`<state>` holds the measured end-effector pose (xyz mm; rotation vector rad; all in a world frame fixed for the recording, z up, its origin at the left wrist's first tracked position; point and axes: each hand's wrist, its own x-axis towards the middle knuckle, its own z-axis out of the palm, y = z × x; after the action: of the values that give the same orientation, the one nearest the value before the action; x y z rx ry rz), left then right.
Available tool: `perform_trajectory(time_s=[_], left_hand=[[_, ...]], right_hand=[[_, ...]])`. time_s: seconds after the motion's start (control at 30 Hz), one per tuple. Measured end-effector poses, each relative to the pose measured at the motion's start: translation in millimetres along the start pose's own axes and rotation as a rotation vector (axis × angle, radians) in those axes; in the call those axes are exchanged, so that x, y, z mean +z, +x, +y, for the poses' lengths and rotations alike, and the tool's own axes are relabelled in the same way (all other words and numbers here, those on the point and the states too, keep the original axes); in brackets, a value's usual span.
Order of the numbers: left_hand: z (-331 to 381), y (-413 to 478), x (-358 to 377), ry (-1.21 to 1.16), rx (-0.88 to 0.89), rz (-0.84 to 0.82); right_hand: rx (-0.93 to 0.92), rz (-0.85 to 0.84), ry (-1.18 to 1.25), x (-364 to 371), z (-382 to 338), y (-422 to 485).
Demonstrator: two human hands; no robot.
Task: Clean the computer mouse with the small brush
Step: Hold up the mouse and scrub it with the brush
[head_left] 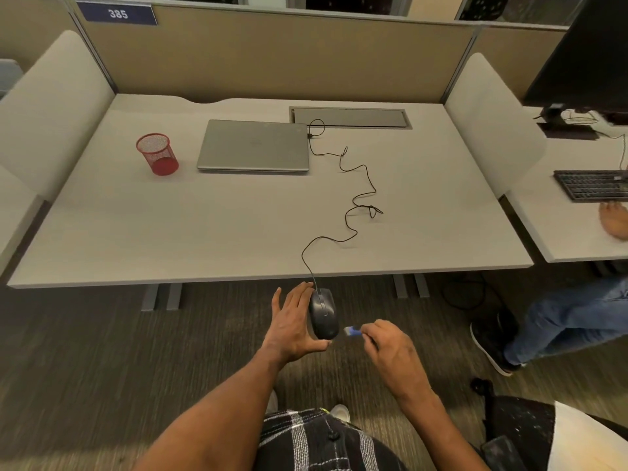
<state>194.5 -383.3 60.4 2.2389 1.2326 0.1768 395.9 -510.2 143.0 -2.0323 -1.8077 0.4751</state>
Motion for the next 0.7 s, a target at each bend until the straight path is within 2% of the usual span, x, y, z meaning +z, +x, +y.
perform_trajectory(time_s=[0.13,0.23,0.33,0.5,0.63,0.7], left_hand=[[1,2,-1,-0.008,0.011,0.001],[1,2,0,0.002,0.02,-0.008],[2,3,1,0.008,0.039,-0.009],[3,2,2,0.014,0.057,-0.021],[2,1,3,0.062,0.07,-0.043],[2,1,3,0.076,0.078,-0.053]], right_hand=[[0.078,0.157,0.123,-7,4,1],[0.082,0.123,0.27,-8,0,8],[0.163,0.068,0.31,-3,1,18],[0.335,0.227,0.309,-2,10,33],[0.314,0.048,0.381,-6,10,49],[0.305,-0.015,0.293,-5,9,56]])
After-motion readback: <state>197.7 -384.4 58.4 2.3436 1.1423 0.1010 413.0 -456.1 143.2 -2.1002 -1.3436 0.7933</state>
